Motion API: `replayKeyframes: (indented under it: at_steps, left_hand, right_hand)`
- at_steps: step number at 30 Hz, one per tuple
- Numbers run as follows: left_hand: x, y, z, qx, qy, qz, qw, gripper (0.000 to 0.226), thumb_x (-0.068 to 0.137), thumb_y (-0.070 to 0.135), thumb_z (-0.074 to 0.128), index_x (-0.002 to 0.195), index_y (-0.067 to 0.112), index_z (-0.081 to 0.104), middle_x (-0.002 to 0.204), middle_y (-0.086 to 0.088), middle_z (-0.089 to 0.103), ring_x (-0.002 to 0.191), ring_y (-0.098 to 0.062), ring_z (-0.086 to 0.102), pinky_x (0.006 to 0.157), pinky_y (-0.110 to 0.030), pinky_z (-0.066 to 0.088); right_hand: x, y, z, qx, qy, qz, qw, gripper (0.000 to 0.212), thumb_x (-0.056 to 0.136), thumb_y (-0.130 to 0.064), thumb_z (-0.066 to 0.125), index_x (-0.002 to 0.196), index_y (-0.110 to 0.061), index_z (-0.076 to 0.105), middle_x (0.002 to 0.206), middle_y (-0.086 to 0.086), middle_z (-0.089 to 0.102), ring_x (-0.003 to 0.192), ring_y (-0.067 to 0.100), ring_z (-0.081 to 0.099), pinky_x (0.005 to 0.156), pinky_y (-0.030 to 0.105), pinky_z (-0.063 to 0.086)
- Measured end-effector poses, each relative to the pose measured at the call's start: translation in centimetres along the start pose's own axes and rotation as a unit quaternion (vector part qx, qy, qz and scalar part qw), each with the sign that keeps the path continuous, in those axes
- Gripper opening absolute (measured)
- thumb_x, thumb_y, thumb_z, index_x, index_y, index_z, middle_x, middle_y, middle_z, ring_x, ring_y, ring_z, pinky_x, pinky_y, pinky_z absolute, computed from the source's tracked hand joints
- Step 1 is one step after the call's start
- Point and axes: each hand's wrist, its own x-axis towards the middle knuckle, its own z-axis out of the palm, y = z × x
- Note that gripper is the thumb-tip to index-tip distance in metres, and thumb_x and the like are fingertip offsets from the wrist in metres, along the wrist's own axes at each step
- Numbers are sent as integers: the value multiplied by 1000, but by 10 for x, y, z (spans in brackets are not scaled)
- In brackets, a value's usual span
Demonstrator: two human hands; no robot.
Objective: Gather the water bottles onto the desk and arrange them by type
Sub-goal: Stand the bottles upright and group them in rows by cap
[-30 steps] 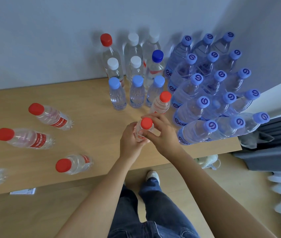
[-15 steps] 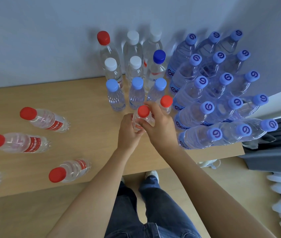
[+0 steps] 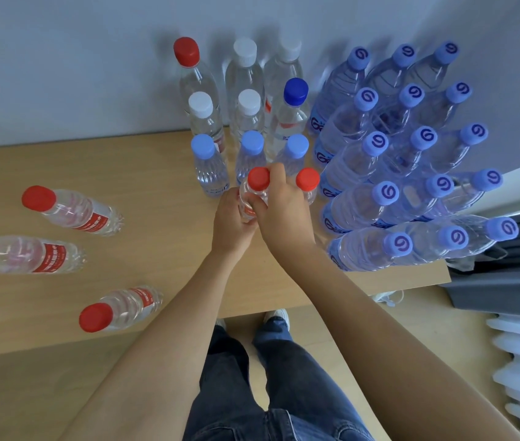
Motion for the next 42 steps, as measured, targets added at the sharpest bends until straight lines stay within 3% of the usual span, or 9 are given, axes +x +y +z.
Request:
replayKeyframes:
  at_steps: [8,10,12,15,20,25,30,35,42]
  left_hand:
    - [-7,15,-8,-26,-16,-28,999,29,67,37,60,89,19,51,82,12,55,77,5,53,64,-9,36]
    - [-9,15,-16,-9,-37,-39,999,35,66,29,70,94,15,54,90,12,59,83,9,54,69,-10,37]
    - [-12,12,-26,11,-51,-53,997,52,69,10,81,115,8,57,114,0,63,104,-5,57,86,-23,43]
    - [-22,18,-46,3,-33,-69,997,68,72,-1,82,132,4,52,132,-7,57,123,-19,52,100,-25,40]
    - [-44,38,-96,-55,21,-75,995,69,73,-1,82,134,6,50,126,-3,55,121,-16,52,95,-15,39]
    - [-70,42,-159,-97,76,-77,989,69,75,3,83,136,11,49,129,-3,55,119,-13,54,101,-22,42]
    - [-104,17,-212,-116,132,-98,980,59,78,-2,79,129,14,53,120,3,59,119,-14,57,99,-17,43]
    - [-138,-15,-238,-126,166,-136,968,54,80,1,78,127,13,55,119,0,61,114,-14,59,103,-28,45]
    - [-171,-57,-243,-128,102,-165,973,48,83,1,75,122,20,54,122,1,60,121,-16,57,105,-30,44]
  right_hand:
    - [4,-2,-3,-18,-27,7,999,32,93,-17,65,112,-3,44,103,12,59,88,24,58,63,21,28]
    - [6,-5,-6,-26,-47,-2,999,38,92,-20,66,117,-2,44,106,14,59,94,27,59,68,24,33]
    - [8,-11,-13,-19,-49,-10,999,47,92,-21,64,130,-2,43,111,14,59,98,26,57,70,25,34]
    - [9,-23,-27,4,-34,-19,999,48,93,-20,62,135,-6,45,116,11,62,91,17,50,65,19,28]
    - [7,-49,-40,82,-21,-24,996,41,93,-20,62,131,-11,51,120,2,60,100,11,51,73,16,36]
    - [-3,-85,-26,121,-24,-50,991,37,91,-18,64,126,-10,55,114,-6,57,98,4,50,73,7,37]
    - [-24,-116,14,129,-83,-76,985,36,91,-25,67,124,-14,58,126,-5,61,121,8,52,98,23,41]
    - [-57,-126,57,140,-163,-90,972,36,90,-39,68,120,-20,60,123,-11,62,119,0,53,96,20,41]
    - [-97,-110,97,139,-321,-83,933,49,78,-44,80,120,-27,61,123,-16,60,115,-3,52,89,7,38]
